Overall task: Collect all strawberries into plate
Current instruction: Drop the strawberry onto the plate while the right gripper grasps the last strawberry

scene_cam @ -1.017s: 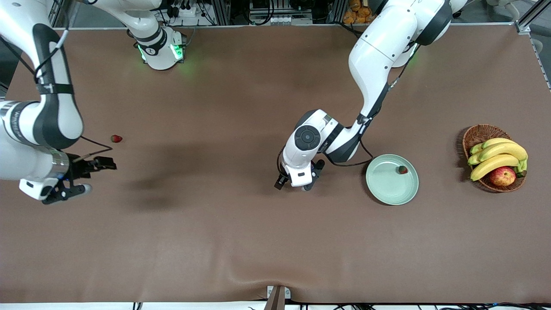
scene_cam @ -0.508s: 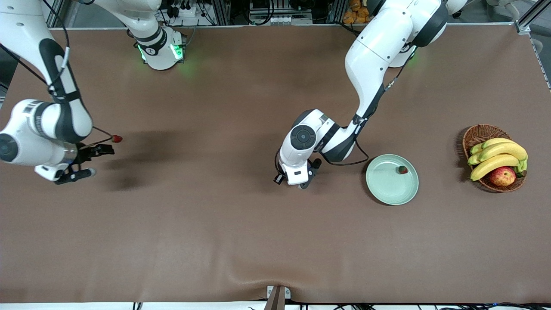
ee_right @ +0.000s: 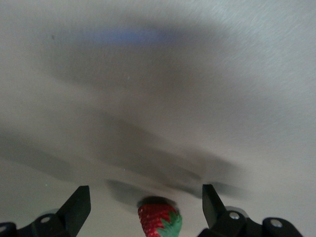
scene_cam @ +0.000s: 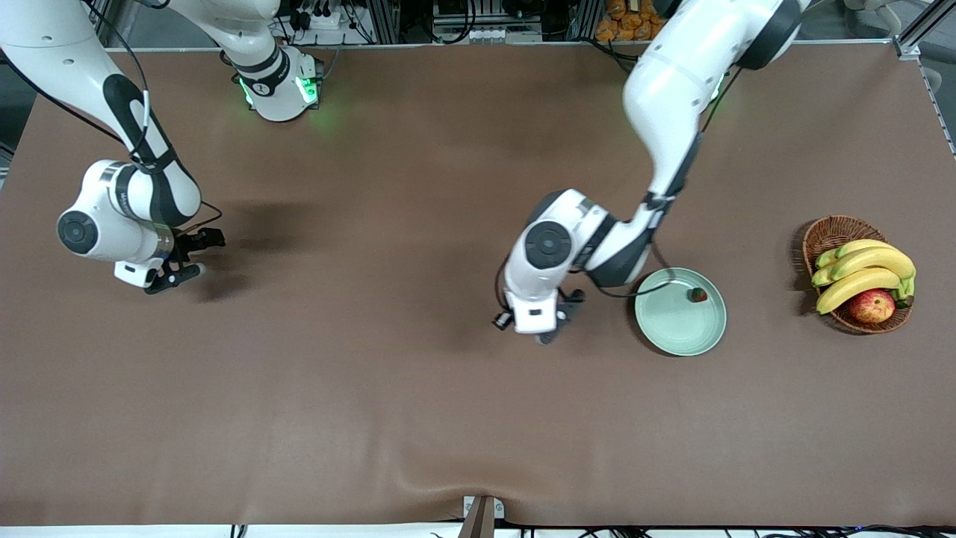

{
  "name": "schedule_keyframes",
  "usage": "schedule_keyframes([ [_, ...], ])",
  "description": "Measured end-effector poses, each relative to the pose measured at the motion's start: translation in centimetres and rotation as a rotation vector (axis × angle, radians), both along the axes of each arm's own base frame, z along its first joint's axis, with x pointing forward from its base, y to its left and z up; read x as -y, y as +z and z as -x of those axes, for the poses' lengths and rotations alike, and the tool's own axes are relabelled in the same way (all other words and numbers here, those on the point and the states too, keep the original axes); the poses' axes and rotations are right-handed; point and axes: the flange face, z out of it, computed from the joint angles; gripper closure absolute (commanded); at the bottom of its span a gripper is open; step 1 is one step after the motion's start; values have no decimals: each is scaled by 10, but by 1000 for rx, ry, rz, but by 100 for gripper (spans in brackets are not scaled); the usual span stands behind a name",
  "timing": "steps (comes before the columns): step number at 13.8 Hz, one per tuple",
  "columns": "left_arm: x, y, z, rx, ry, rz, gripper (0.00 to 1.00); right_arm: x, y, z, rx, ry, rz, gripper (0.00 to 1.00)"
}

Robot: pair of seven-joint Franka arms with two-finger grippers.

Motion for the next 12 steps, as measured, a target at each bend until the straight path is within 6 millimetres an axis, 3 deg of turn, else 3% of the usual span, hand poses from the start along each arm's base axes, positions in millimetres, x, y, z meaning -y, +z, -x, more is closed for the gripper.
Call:
schedule_keyframes([
  [2, -42, 39, -11, -21, -99, -35, 100, 1, -3, 5, -11, 5, 3, 0],
  [5, -130, 61, -20, -55, -286, -65, 100, 11, -5, 11, -19, -6, 3, 0],
  [6, -167, 61, -21, -72, -342, -70, 100, 13, -5, 13, -20, -9, 3, 13],
  [7, -203, 57, -21, -92, -395, -71, 100, 14, -5, 13, -20, -11, 3, 66],
  [8, -234, 51, -21, -112, -442, -68, 100, 16, -4, 13, -19, -12, 4, 93],
  [9, -257, 44, -20, -128, -477, -62, 100, 18, -3, 13, -17, -14, 6, 100],
  [10, -274, 34, -20, -133, -502, -56, 100, 20, -2, 14, -16, -18, 6, 100],
  [12, -287, 5, -15, -84, -552, -44, 100, 22, -2, 15, -19, -21, 6, 100],
])
